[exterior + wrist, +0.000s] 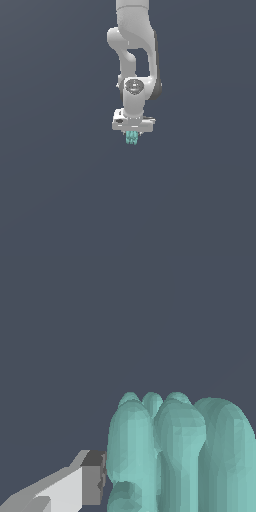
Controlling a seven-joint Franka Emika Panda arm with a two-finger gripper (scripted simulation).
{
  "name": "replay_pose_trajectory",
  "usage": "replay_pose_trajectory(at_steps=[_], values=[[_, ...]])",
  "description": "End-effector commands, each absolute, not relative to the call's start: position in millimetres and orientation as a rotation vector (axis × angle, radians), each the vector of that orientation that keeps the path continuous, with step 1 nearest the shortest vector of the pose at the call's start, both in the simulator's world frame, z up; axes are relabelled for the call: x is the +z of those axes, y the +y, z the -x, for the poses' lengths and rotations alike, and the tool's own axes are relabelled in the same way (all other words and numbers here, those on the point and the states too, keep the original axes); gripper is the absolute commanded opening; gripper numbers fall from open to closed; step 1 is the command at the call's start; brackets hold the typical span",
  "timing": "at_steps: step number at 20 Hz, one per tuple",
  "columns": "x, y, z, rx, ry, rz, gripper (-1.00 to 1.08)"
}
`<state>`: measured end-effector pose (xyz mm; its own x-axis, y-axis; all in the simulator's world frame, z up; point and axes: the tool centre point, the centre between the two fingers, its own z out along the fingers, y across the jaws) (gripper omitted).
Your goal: Pick up the object and move it to a goal position.
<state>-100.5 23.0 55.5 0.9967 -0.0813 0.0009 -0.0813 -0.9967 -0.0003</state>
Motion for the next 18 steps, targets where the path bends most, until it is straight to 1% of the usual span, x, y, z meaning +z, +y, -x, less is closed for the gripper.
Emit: replay_pose_trajectory(at_steps=[1,9,18], values=[[54,23,101,0.000,0.129,3.139,-1.00],[65,12,94,-0.001,0.128,3.139,-1.00],[106,-34,64,0.000,0.128,3.138,-1.00]])
